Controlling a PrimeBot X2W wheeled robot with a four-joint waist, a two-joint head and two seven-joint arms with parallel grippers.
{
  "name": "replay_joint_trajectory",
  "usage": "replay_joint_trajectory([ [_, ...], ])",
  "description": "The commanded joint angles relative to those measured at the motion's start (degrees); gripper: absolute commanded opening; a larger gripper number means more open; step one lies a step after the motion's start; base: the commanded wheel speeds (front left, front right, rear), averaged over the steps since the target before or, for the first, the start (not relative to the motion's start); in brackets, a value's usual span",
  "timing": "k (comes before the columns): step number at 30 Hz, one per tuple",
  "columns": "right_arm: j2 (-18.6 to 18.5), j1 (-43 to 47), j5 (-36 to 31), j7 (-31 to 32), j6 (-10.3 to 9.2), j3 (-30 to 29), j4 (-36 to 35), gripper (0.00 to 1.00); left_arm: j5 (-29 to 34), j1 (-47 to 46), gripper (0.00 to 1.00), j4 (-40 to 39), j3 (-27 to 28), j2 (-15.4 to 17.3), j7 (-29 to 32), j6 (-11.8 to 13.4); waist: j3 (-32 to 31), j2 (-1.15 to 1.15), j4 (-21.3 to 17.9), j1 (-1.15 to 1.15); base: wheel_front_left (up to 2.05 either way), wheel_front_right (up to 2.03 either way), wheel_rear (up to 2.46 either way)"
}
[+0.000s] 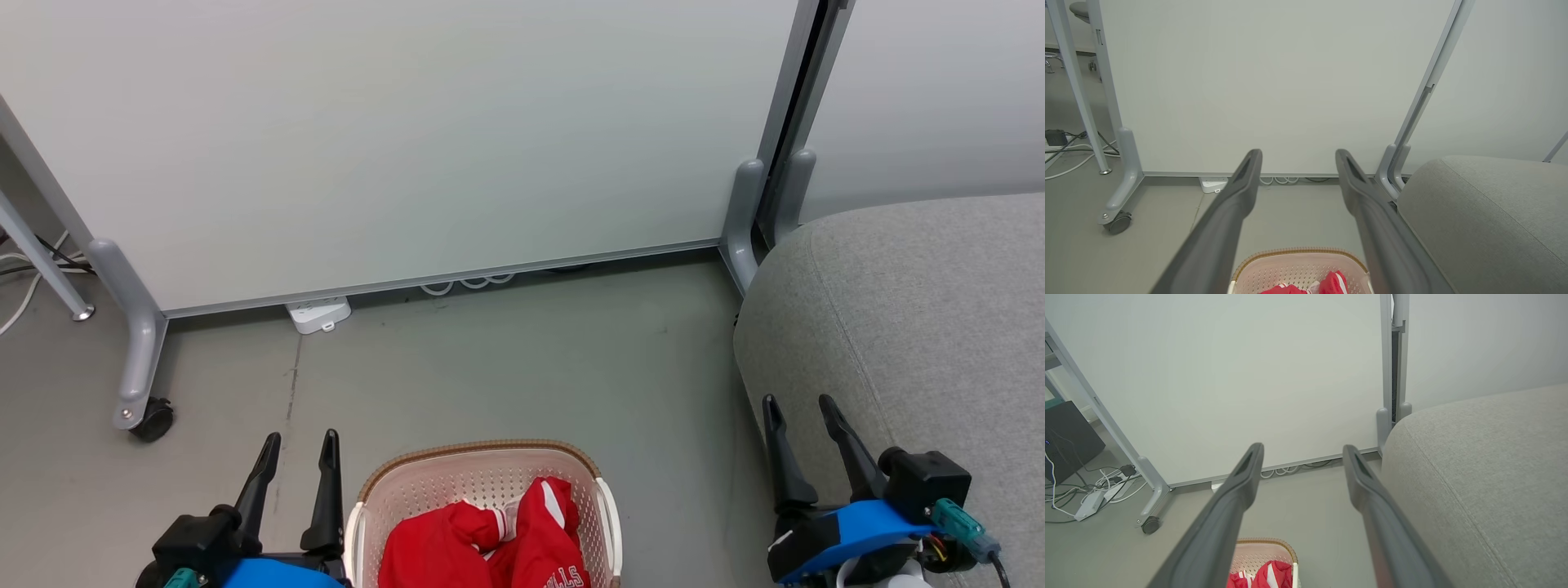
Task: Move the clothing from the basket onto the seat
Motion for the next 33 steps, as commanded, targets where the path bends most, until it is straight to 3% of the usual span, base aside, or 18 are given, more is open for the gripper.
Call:
replay_joint_trajectory([
  [1,-0.26,-0.7,-1.33,-0.49,-0.02,-0.03,-0.04,1.0,1.14,0.38,1.0,-0.27,0.02,0.38,-0.46,0.14,-0.02,0.0,0.0,0.0,0.0,0.0,0.0],
  [13,-0.28,-0.45,-7.12,-0.36,-0.02,-0.38,-0.46,1.0,3.5,0.62,1.0,-0.31,0.03,0.42,-1.77,0.35,-0.09,0.0,-0.01,0.0,0.0,0.0,0.0],
  [33,-0.27,-0.72,-6.54,-0.06,-0.02,0.17,-0.34,1.0,3.98,0.92,1.0,-0.33,0.59,0.4,-1.65,0.42,0.27,0.0,-0.46,0.0,0.0,0.0,0.0],
])
